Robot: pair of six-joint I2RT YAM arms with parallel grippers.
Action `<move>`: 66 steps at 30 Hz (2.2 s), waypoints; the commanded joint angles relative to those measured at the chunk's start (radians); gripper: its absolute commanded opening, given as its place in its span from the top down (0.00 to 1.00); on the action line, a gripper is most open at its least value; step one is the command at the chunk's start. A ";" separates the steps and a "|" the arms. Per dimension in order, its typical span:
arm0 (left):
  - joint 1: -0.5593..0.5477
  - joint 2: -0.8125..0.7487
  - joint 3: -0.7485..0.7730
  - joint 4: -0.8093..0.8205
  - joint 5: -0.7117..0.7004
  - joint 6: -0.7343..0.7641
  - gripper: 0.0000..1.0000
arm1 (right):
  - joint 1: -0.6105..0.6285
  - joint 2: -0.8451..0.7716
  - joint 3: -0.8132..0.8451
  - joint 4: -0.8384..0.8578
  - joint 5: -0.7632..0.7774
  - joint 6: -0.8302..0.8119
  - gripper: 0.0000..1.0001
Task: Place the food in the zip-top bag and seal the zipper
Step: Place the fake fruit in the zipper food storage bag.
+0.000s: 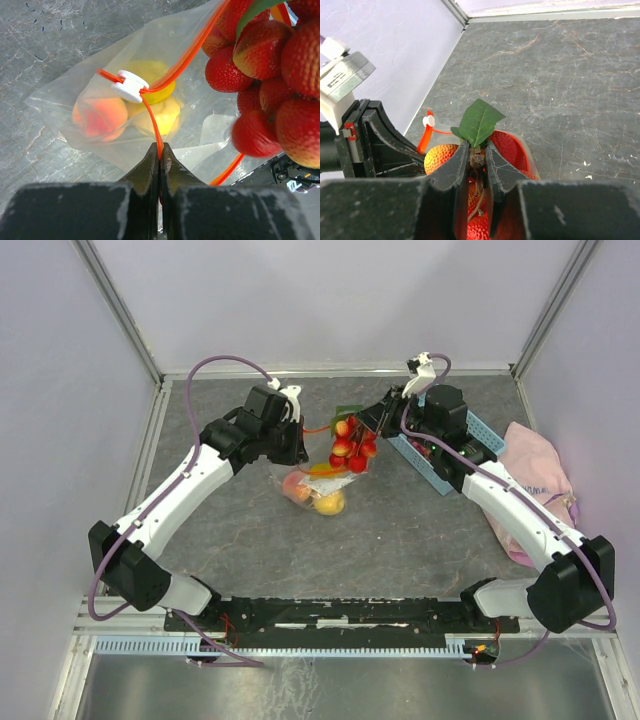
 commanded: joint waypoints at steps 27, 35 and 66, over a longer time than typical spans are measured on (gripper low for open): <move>-0.063 0.036 0.060 0.028 0.038 0.029 0.97 | 0.146 -0.015 0.089 -0.044 0.475 0.078 0.98; -0.069 0.027 0.076 0.023 0.035 0.008 0.97 | 0.279 -0.009 0.017 0.088 0.612 -0.096 0.98; -0.046 0.023 0.056 0.027 -0.028 -0.020 0.97 | 0.331 -0.090 -0.017 -0.129 0.078 -0.616 0.98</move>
